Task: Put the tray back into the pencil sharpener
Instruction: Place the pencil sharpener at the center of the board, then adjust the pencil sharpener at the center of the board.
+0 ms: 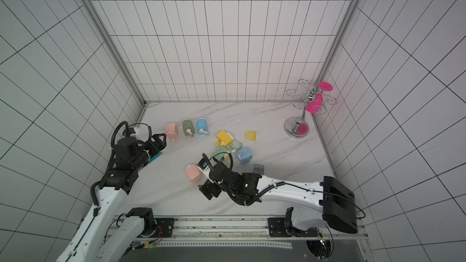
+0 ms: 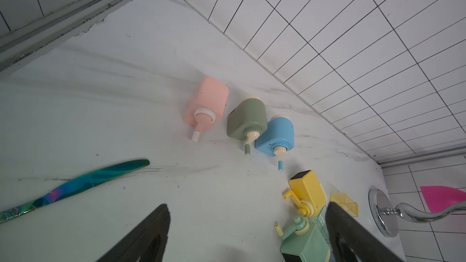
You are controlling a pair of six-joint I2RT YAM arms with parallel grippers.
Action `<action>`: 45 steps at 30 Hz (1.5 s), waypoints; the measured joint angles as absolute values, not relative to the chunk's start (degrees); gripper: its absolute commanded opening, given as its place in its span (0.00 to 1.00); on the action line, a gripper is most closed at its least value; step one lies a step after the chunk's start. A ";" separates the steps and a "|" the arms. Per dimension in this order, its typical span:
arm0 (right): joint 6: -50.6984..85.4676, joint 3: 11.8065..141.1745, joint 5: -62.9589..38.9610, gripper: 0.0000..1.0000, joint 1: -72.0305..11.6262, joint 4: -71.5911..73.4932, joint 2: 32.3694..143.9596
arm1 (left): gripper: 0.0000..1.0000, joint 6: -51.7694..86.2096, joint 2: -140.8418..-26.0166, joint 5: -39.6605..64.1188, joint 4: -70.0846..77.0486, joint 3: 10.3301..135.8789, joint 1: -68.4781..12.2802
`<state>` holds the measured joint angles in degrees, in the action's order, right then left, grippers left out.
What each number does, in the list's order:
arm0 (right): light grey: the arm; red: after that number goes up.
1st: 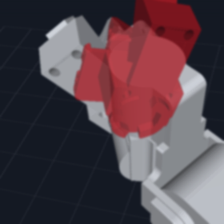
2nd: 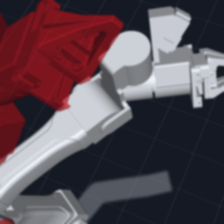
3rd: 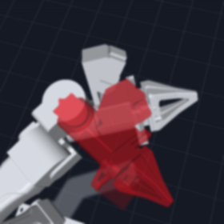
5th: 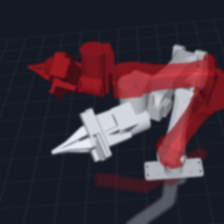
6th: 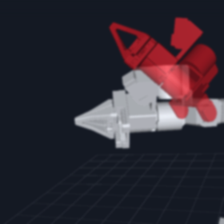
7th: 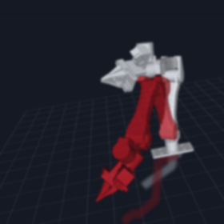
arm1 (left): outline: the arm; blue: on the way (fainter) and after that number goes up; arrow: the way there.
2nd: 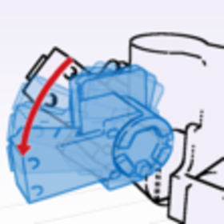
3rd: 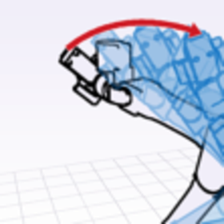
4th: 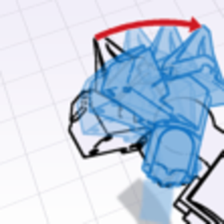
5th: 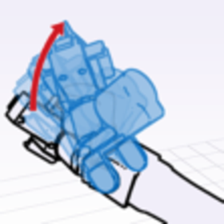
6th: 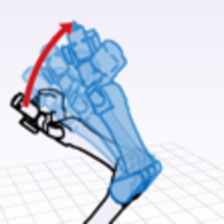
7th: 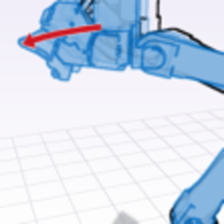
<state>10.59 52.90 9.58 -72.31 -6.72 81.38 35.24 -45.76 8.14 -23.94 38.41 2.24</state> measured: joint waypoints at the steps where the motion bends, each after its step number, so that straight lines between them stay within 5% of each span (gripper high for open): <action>1: 11.03 54.57 9.93 0.98 -72.49 -7.27 83.79 | 0.97 34.76 -45.95 9.19 -23.86 38.09 3.44; 17: 18.02 75.66 11.97 0.95 -70.43 -16.43 109.21 | 0.97 27.97 -44.34 12.97 -25.93 37.30 6.09; 22: 18.59 78.91 10.92 0.81 -69.32 -17.63 112.62 | 0.97 26.92 -44.12 13.02 -27.29 37.91 6.09; 30: 17.91 81.23 8.62 0.39 -68.62 -20.16 114.02 | 0.97 25.85 -43.83 13.04 -27.75 38.11 6.09; 36: 13.15 81.32 4.62 0.25 -68.12 -22.22 112.88 | 0.97 25.12 -43.83 13.21 -27.73 38.13 6.09; 45: -8.16 73.47 -8.43 0.24 -63.88 -22.94 99.53 | 0.97 23.42 -43.83 19.70 -24.99 38.09 6.11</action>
